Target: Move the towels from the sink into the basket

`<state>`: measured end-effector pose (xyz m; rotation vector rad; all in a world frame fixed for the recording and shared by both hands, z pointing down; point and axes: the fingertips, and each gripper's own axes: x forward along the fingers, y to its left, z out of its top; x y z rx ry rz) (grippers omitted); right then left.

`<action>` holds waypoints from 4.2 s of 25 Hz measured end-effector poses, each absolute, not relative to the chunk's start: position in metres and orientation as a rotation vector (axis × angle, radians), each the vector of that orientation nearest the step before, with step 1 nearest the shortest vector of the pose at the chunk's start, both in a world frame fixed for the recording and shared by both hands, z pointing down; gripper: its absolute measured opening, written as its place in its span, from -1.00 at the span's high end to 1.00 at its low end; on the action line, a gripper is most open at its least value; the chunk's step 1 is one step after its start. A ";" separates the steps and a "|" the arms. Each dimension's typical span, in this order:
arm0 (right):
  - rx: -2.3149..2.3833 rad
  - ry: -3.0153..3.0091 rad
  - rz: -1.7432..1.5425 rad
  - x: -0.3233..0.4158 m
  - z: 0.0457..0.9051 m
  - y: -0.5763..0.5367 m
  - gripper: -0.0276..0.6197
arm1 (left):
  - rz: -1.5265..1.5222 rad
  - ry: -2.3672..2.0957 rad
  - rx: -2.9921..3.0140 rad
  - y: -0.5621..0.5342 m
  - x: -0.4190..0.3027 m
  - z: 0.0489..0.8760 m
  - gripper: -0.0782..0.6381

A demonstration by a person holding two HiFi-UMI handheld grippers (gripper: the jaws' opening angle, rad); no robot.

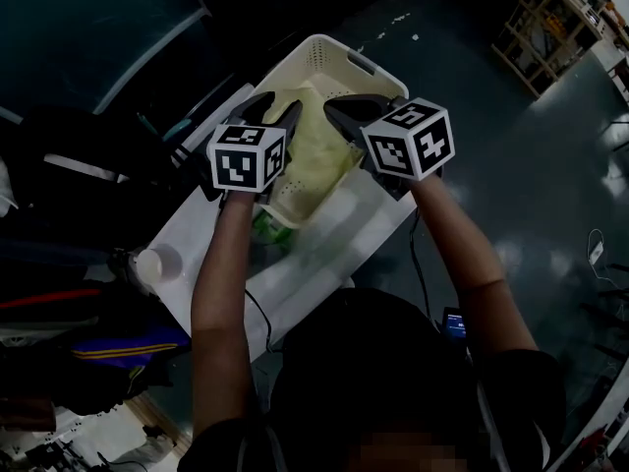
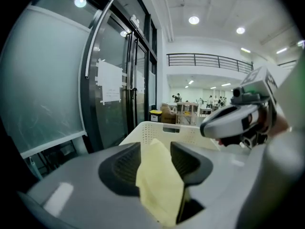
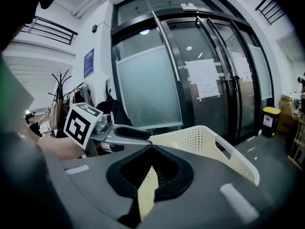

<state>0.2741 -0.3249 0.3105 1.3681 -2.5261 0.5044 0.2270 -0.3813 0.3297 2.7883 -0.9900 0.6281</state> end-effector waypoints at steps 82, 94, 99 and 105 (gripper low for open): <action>0.783 -2.374 0.663 0.018 0.494 -0.174 0.91 | 0.686 -1.116 2.297 -0.177 -0.036 0.525 0.76; 0.726 -2.315 0.702 0.024 0.522 -0.173 0.92 | 0.820 -1.059 2.224 -0.185 -0.028 0.564 0.59; 0.710 -2.305 0.724 0.025 0.528 -0.176 0.91 | 0.855 -1.061 2.186 -0.193 -0.030 0.576 0.51; 0.690 -2.290 0.742 0.026 0.534 -0.179 0.92 | 0.924 -1.054 2.152 -0.199 -0.029 0.595 0.35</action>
